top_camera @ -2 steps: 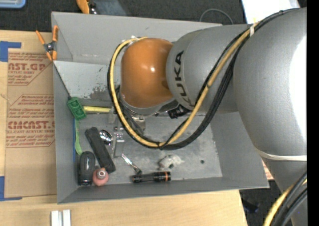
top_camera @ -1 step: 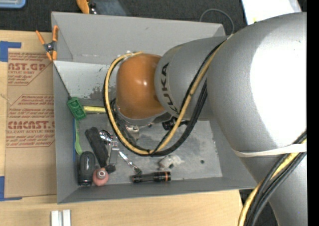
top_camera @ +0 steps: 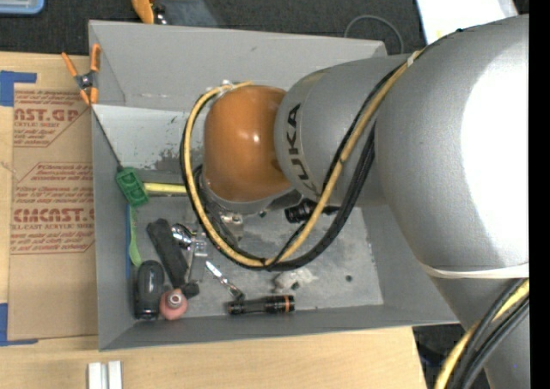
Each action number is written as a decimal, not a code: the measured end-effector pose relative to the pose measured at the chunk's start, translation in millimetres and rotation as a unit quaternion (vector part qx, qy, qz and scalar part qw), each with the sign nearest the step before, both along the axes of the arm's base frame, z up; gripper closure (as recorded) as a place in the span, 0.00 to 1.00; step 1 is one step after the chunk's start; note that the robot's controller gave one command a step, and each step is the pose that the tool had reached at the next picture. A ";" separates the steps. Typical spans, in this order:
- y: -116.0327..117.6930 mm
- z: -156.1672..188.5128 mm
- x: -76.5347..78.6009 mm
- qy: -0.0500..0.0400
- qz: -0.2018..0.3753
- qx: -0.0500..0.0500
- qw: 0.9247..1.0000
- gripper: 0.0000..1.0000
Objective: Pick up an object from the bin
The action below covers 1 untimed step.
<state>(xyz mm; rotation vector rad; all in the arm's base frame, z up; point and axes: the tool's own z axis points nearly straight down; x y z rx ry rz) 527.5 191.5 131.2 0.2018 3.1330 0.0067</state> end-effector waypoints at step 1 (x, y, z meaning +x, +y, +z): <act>-2.1 -52.5 5.4 0.001 -0.083 0.000 0.997 0.00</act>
Offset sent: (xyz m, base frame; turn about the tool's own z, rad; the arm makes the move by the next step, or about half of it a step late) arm 0.0001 -0.0061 -0.0612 0.2486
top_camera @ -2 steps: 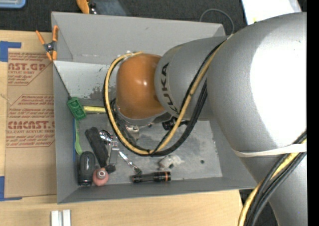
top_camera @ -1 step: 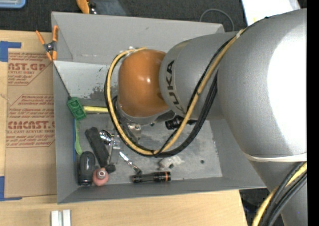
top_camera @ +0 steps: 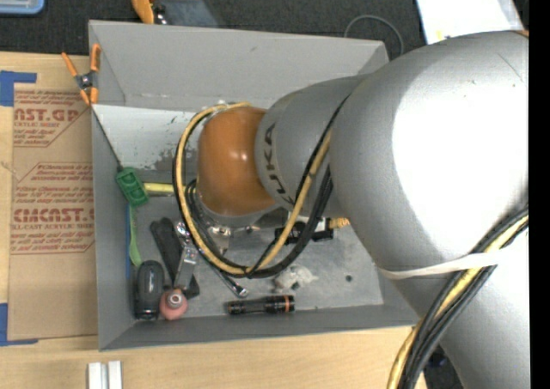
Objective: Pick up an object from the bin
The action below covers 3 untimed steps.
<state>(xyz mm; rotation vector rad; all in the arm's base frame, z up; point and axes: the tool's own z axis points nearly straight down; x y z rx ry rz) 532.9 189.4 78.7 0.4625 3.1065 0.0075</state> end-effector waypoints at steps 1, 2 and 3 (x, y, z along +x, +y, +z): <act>1.0 -29.3 0.8 -0.004 -0.016 0.003 1.000 1.00; 0.4 -26.5 0.4 -0.005 -0.019 0.004 1.000 1.00; 0.8 -14.9 1.3 -0.007 -0.018 0.004 1.000 1.00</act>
Offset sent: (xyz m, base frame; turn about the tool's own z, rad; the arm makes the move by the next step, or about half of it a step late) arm 0.0000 0.0000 0.0000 0.0000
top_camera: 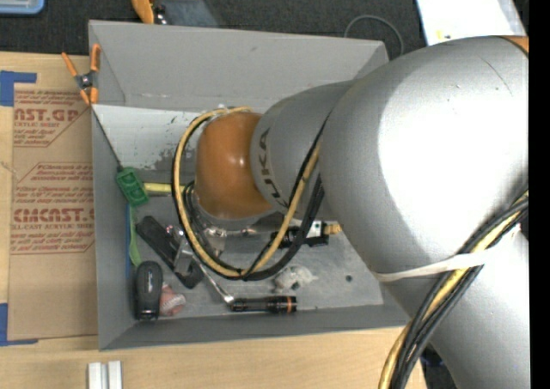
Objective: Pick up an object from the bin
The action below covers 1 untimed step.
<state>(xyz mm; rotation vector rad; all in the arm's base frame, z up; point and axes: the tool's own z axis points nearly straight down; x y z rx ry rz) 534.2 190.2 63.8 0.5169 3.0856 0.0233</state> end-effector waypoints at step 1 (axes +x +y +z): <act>0.2 6.3 0.6 -0.001 0.000 0.001 1.000 1.00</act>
Offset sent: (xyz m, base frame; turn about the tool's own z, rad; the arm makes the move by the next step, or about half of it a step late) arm 0.0004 0.0003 0.0769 0.0004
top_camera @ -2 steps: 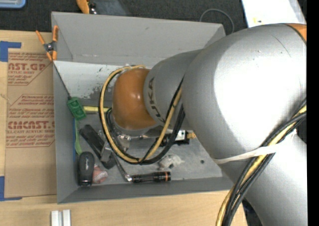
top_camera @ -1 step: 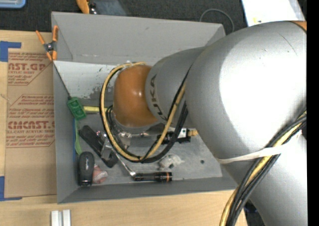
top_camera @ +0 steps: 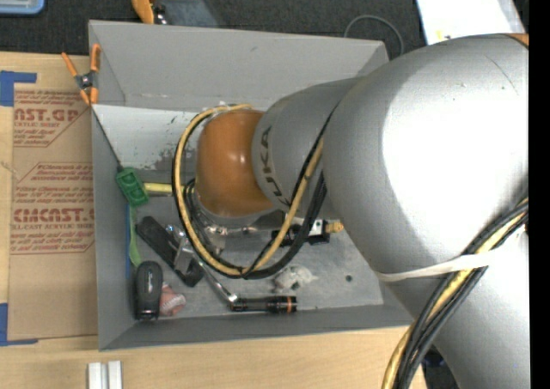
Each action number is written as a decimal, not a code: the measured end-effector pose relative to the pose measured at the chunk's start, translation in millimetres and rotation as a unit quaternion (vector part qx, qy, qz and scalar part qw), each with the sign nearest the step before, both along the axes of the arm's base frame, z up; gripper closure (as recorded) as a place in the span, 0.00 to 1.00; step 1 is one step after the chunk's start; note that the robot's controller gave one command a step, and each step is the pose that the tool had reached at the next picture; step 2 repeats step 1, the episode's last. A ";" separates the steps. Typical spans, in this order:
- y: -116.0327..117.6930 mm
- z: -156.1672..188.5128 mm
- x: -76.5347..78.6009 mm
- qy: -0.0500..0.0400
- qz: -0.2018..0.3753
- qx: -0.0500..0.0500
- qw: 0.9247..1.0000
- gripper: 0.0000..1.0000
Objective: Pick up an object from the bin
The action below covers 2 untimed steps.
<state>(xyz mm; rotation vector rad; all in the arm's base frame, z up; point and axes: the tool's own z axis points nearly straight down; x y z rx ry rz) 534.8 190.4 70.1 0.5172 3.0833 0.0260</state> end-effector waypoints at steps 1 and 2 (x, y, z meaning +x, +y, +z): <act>-0.5 36.8 -3.1 0.005 0.000 -0.001 1.000 1.00; -0.5 36.8 -3.1 0.005 0.000 -0.001 1.000 1.00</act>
Offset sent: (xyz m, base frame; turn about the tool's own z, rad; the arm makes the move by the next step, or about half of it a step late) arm -0.0031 -0.0008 0.0227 0.0000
